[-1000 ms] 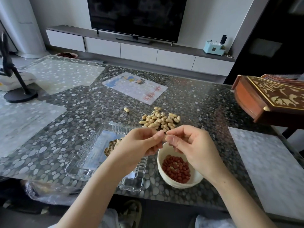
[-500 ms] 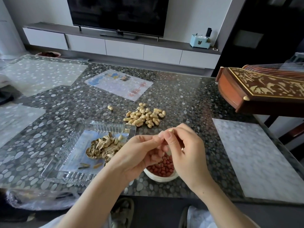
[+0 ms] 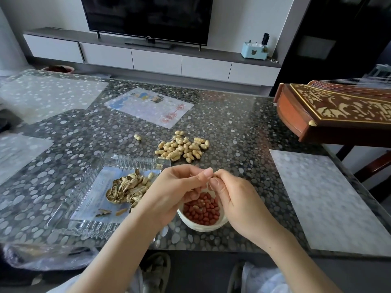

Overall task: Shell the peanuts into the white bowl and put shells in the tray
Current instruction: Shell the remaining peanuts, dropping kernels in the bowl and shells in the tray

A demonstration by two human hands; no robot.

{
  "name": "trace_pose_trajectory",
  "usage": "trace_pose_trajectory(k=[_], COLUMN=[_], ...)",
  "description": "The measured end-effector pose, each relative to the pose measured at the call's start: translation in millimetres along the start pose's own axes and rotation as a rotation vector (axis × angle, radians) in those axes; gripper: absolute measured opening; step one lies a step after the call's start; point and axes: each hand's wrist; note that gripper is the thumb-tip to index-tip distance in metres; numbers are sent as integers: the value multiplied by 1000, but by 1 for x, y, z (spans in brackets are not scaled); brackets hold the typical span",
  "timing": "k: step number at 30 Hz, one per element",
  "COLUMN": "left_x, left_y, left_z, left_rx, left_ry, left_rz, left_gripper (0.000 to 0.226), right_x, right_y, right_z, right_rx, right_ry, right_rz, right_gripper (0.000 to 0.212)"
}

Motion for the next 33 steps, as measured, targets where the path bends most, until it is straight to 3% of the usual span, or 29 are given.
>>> trace_pose_trajectory(k=[2,9,16,30,33], left_x=[0,1,2,3,5], left_y=[0,-5,-11,-13,-17], left_z=[1,10,18,16,14], left_rx=[-59,120,553,694,777], left_ry=[-9,78,313,363,354], left_rz=[2,91,261,193,140], left_gripper=[20,19,29,33,33], right_x=[0,-2,-1,6,6], right_y=[1,2,-8,-15,-17], right_z=[-2,-3,7,13,16], right_rx=[42,73,302,833,807], right_ry=[-18,11,93,3,-19], right_rz=[-12,-2,133,499,526], right_gripper=[45,26,39,41,45])
Point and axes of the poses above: each hand's wrist, its own x-axis towards the middle knuckle, its own z-axis out of the palm, y = z × x, and after that the axes turned 11 degrees about -y, right-handed
